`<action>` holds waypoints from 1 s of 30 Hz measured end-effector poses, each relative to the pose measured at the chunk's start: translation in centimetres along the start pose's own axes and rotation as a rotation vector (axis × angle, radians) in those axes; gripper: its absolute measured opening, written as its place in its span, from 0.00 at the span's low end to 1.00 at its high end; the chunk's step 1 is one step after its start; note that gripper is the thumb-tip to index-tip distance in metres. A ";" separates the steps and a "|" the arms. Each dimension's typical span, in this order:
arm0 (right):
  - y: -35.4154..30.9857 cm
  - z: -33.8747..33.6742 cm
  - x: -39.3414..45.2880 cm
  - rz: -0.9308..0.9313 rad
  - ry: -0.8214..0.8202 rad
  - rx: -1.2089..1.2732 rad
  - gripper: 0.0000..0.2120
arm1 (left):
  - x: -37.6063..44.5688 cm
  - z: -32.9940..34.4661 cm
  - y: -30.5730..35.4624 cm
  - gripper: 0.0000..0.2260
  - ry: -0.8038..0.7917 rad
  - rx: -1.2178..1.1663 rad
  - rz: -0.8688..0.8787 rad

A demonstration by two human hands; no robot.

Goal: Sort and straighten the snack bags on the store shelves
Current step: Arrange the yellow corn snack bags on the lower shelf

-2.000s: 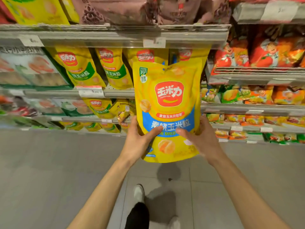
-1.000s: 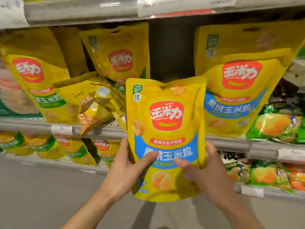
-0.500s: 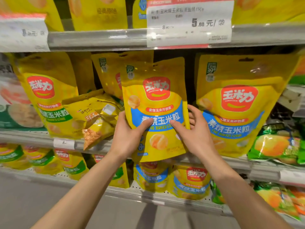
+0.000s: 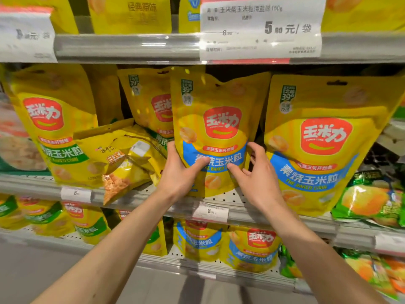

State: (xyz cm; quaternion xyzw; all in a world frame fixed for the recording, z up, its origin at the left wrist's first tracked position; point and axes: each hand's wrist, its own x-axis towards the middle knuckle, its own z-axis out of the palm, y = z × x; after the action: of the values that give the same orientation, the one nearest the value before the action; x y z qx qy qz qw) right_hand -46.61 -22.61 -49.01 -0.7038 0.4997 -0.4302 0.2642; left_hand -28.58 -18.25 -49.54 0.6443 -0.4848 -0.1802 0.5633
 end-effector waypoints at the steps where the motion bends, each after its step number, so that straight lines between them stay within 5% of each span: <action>1: 0.2 -0.1 -0.2 -0.011 0.006 -0.036 0.36 | -0.1 -0.1 -0.2 0.25 -0.009 0.010 0.007; 6: 0.0 0.1 -1.2 -0.048 0.029 -0.137 0.32 | -0.9 -0.5 0.4 0.28 -0.020 -0.001 -0.050; 12: -0.3 0.0 -2.0 -0.063 0.078 -0.161 0.27 | -1.4 -0.5 1.6 0.56 0.132 0.049 0.038; 23: 0.2 -1.1 -3.7 -0.035 0.114 -0.068 0.26 | -1.9 -0.5 2.0 0.55 0.073 0.054 0.024; 30: 1.0 -2.2 -5.0 -0.035 0.047 0.017 0.28 | -5.1 -2.0 2.8 0.40 0.171 0.133 0.097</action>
State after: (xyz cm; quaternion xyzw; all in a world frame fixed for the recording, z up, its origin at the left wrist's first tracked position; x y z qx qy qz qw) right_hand -49.66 -18.19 -50.39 -0.6997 0.4899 -0.4555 0.2510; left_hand -30.59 -12.68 -47.97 0.6690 -0.4765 -0.0644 0.5668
